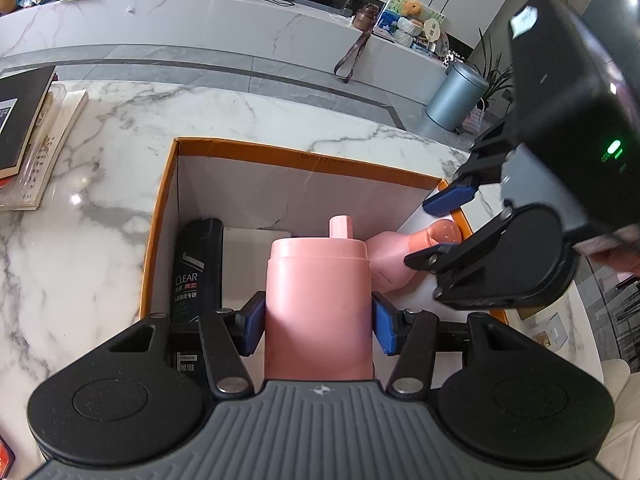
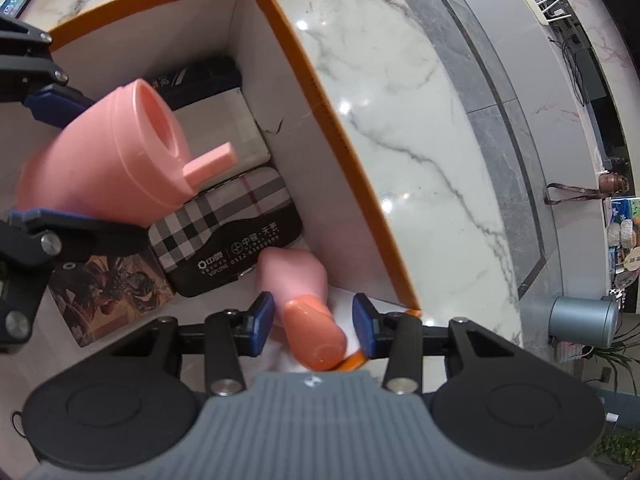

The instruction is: Organize rigid objects

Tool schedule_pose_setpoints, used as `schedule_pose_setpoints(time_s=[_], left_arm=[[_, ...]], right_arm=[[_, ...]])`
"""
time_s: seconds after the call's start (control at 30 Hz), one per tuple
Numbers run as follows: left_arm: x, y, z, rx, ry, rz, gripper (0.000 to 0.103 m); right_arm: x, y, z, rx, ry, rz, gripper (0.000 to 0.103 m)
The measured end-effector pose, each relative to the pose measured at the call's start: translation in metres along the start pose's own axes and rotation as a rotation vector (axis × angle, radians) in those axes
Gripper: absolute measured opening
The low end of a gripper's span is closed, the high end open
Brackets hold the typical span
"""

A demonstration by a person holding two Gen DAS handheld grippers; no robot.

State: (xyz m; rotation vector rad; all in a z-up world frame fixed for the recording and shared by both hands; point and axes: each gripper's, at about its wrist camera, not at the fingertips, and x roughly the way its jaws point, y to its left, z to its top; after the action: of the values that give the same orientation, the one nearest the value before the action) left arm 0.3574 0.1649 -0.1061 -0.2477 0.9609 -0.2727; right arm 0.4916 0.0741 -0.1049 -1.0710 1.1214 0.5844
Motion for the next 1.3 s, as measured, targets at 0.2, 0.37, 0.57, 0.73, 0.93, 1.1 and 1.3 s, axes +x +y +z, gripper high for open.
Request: schedule_pose_setpoints(time_s=[0.2, 0.37, 0.57, 0.73, 0.93, 1.1, 1.3], left_arm=[[-0.002, -0.004, 0.0, 0.004, 0.0, -0.002, 0.062], [-0.002, -0.009, 0.001, 0.01, -0.006, -0.007, 0.062], [0.006, -0.014, 0.006, 0.017, -0.013, -0.013, 0.062], [0.018, -0.019, 0.008, 0.033, 0.002, -0.022, 0.062], [0.028, -0.021, 0.006, 0.056, 0.011, -0.027, 0.062], [0.034, -0.017, 0.003, 0.05, 0.019, -0.021, 0.062], [0.032, -0.019, -0.004, 0.082, -0.015, -0.035, 0.062]], right_arm=[[-0.023, -0.004, 0.0, -0.055, 0.012, 0.021, 0.045], [-0.027, -0.006, -0.002, -0.095, 0.026, 0.023, 0.043], [-0.023, -0.008, -0.005, -0.098, -0.013, 0.018, 0.024], [-0.032, 0.003, -0.006, -0.215, -0.036, -0.057, 0.017], [-0.033, 0.03, -0.01, -0.519, -0.037, -0.208, 0.01], [-0.021, 0.045, -0.016, -0.643, -0.069, -0.301, 0.011], [-0.025, 0.032, -0.014, -0.499, -0.101, -0.223, 0.026]])
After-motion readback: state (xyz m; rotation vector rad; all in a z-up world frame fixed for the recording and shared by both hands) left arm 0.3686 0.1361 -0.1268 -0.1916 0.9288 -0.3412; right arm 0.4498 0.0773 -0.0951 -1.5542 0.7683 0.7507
